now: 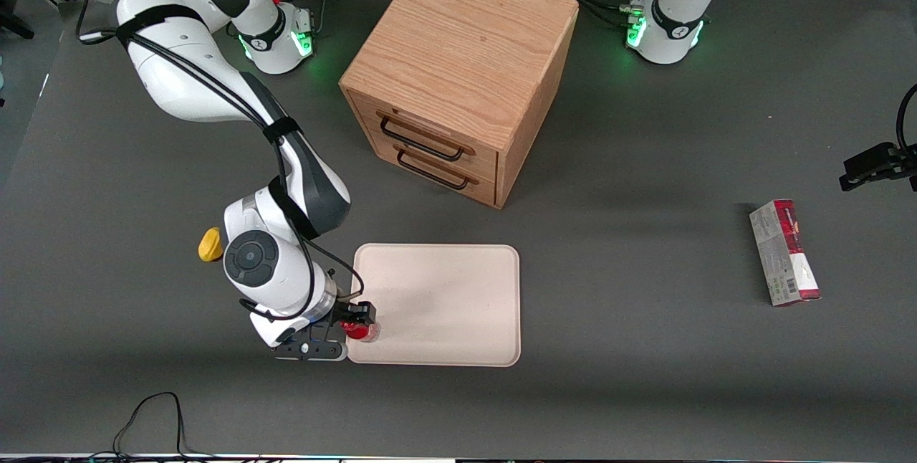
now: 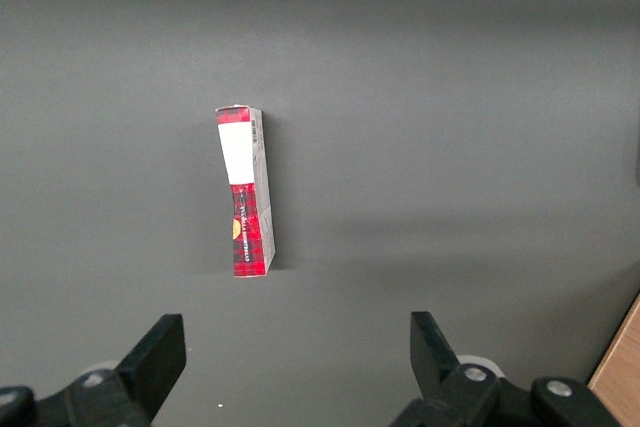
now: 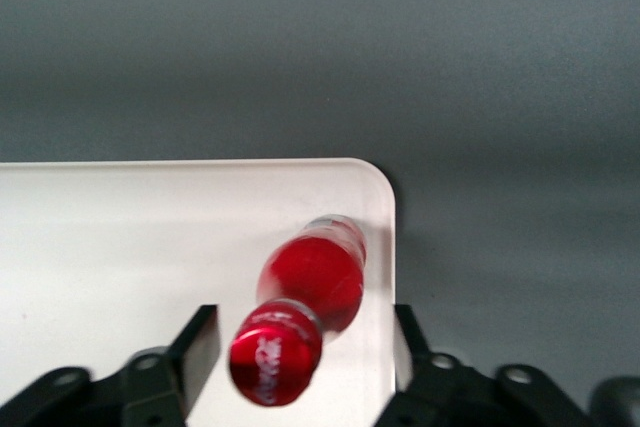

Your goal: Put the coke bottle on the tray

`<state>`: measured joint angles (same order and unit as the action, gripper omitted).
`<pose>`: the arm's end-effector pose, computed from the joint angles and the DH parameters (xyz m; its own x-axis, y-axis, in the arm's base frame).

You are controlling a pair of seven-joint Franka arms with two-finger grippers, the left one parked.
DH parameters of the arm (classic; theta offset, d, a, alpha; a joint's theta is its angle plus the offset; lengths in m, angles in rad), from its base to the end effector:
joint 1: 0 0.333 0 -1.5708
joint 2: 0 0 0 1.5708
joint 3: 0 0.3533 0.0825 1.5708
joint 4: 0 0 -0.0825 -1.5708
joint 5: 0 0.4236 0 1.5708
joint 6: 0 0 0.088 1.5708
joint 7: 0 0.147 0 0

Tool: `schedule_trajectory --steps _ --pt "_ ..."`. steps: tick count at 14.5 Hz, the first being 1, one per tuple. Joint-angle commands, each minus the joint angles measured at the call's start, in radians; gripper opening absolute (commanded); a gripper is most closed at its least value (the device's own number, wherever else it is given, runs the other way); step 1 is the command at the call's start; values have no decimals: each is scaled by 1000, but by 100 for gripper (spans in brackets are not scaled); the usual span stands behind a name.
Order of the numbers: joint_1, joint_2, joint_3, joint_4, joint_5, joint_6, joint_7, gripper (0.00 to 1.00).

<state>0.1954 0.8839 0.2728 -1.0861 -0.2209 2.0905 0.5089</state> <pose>0.7996 0.3020 0.2842 0.9901 -0.0610 0.1265 -0.0517 -0.9958 -0.0755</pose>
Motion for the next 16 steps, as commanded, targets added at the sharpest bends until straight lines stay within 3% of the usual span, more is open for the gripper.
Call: schedule_trajectory --steps 1,6,9,10,13,16 --pt "-4 -42 8 -12 -29 5 33 100" --pt "-4 -198 -53 -90 6 -121 -12 100" --pt "21 -356 -218 -198 222 -193 -249 100" --pt "27 -402 -266 -222 254 -237 -324 100" --pt "27 -557 -369 -329 303 -337 -505 100" --pt "30 -724 -440 -463 311 -366 -560 100"
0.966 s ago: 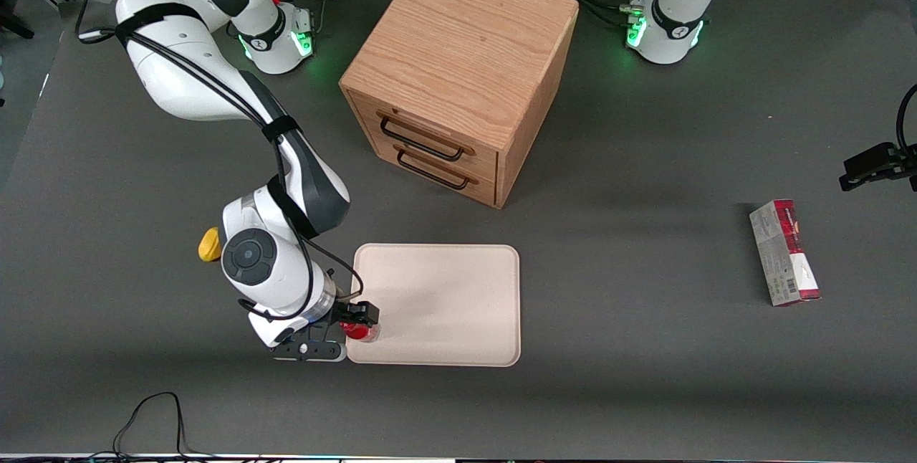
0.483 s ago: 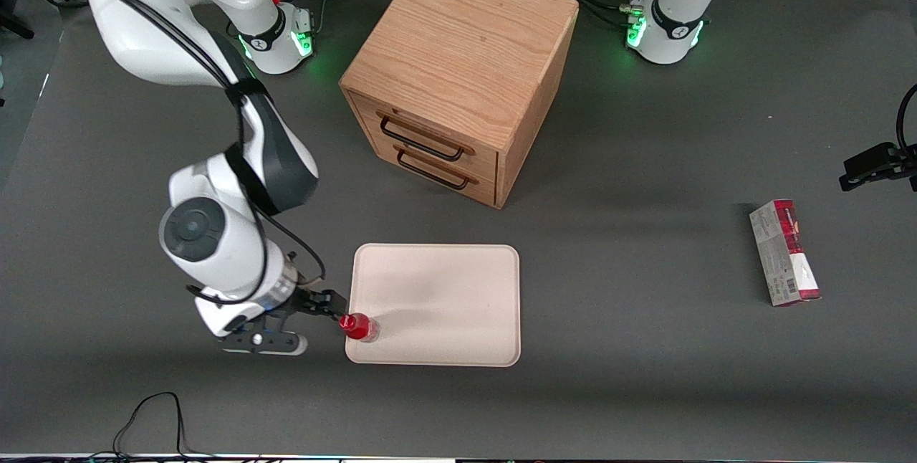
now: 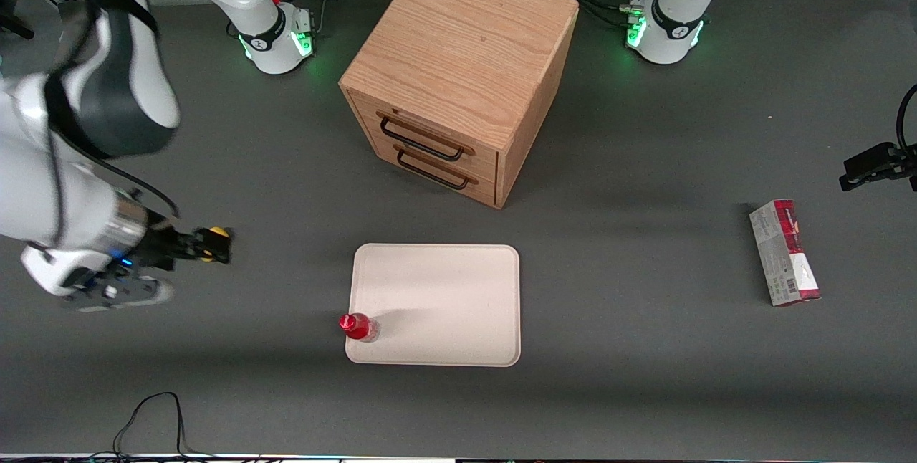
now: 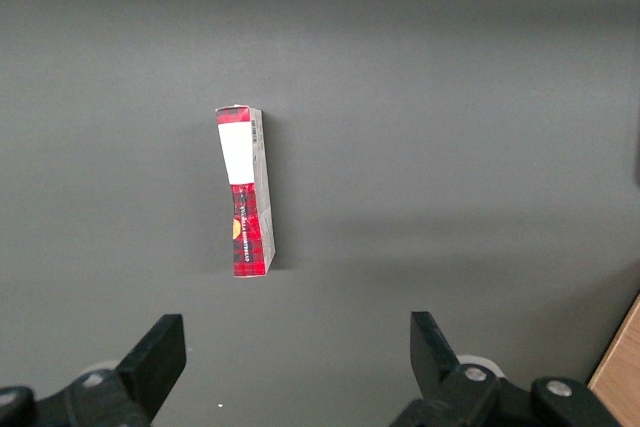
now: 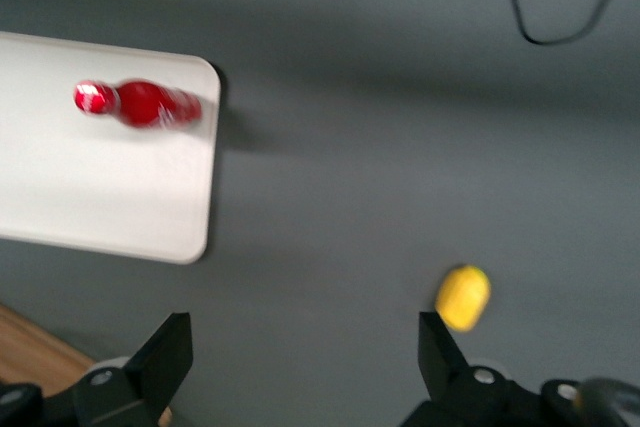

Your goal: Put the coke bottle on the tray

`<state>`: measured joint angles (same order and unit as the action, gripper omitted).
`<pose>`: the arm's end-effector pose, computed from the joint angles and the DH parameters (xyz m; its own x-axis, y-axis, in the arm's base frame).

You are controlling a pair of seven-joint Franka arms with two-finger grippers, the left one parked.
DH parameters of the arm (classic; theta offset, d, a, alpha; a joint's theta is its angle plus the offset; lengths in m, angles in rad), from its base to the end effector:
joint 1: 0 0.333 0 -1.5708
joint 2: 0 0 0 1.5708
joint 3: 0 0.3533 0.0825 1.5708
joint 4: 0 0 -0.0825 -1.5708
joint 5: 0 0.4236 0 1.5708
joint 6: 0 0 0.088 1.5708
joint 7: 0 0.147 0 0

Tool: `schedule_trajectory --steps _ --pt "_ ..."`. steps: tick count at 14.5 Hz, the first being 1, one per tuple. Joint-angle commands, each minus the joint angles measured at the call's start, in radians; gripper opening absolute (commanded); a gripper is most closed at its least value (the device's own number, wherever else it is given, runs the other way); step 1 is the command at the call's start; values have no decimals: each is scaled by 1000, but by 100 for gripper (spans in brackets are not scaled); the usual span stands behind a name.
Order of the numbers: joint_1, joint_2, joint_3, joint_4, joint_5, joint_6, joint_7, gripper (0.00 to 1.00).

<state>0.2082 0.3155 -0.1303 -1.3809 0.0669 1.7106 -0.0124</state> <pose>0.7044 0.0763 0.5279 0.9960 0.0879 0.0171 0.0883 -0.9958 -0.0259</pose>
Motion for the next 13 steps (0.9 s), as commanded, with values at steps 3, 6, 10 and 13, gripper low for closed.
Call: schedule_trajectory --steps 3,6,10,13 --pt "-35 -284 -51 -248 22 -41 -46 100" --pt "-47 -367 -51 -301 11 -71 -44 100" --pt "-46 -411 -48 -339 -47 -106 -38 100" --pt "-46 -411 -46 -336 -55 -108 -35 100"
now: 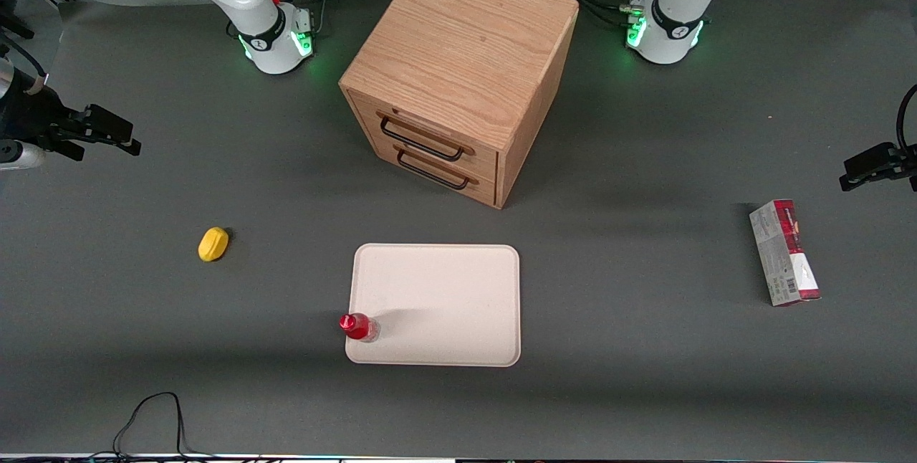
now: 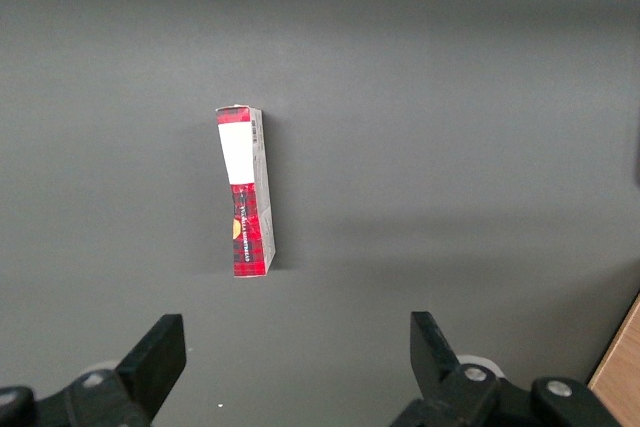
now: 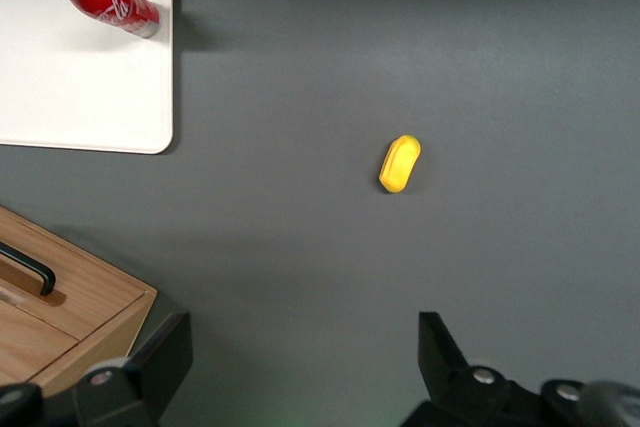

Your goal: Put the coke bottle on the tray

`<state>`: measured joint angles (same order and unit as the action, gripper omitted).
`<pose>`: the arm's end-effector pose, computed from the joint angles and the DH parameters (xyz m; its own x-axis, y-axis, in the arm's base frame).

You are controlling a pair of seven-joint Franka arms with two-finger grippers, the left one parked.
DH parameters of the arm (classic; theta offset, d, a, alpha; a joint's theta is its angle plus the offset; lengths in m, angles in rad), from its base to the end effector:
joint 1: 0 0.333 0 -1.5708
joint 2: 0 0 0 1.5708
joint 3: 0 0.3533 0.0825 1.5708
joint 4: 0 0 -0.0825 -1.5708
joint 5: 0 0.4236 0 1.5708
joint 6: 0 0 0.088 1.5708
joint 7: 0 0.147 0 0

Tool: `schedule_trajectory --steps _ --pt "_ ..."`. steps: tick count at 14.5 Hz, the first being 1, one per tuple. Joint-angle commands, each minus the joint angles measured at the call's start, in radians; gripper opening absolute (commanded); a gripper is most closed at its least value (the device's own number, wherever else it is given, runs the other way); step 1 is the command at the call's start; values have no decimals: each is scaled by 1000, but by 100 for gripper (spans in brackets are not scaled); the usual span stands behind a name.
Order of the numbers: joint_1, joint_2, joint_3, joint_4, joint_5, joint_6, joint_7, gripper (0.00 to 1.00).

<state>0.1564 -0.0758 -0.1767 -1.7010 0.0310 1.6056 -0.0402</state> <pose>0.5683 -0.0104 0.6016 0.9996 0.0196 -0.0190 0.0187 -0.9988 -0.0451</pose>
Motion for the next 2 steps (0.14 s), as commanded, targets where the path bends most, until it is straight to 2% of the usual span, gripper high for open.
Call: schedule_trajectory --steps 1,2 --pt "6 -19 0 -14 -19 -3 -7 100" --pt "6 -19 2 -14 -17 -3 -7 100"
